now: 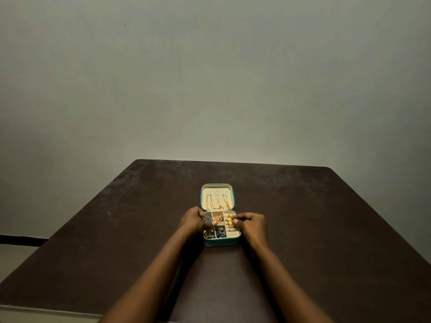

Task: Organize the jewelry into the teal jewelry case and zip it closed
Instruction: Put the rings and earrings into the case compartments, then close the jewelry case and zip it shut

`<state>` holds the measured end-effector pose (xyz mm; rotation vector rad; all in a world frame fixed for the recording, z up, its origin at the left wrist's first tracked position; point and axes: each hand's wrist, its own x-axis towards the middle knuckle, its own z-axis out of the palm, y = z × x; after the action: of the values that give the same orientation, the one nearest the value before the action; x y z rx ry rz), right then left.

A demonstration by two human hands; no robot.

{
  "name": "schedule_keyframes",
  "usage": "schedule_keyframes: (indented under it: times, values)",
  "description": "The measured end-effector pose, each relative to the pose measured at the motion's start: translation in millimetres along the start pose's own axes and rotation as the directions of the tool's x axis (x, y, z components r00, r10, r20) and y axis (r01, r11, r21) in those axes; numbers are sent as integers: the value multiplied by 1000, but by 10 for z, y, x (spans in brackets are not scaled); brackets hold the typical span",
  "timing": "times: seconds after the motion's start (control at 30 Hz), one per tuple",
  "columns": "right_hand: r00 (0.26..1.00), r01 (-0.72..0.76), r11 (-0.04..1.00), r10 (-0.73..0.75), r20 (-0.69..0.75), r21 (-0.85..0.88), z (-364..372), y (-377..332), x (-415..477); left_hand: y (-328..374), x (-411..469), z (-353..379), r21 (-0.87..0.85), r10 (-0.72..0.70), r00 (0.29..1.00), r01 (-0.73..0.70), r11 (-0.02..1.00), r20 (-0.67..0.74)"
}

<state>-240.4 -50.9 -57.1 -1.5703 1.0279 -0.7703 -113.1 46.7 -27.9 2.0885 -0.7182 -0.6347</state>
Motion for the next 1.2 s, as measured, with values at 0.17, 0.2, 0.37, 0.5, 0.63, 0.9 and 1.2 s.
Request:
schedule_keyframes:
  times: [0.17,0.2,0.37,0.5,0.63,0.9,1.2]
  values:
    - [997,-50,994,54,-47,92,-32,-19,150,31,144,-154,-148,-24,999,30,989,43]
    - [997,-46,995,51,-56,91,-31,-35,194,33,174,-172,-213,-9,999,17,977,37]
    - [997,-68,993,70,-14,98,50,-104,445,38,372,-137,-401,-29,1000,24,916,-7]
    - [991,-129,988,126,36,89,124,-119,615,55,516,-128,-339,-105,993,115,934,47]
    - [987,-141,988,136,84,68,166,-194,713,181,593,-160,-347,-121,989,141,927,79]
    - [988,-110,994,110,106,-5,161,-275,864,353,662,-163,-370,-157,977,199,907,143]
    - [991,-30,999,28,129,14,102,-340,867,360,575,-179,-514,-43,986,119,850,159]
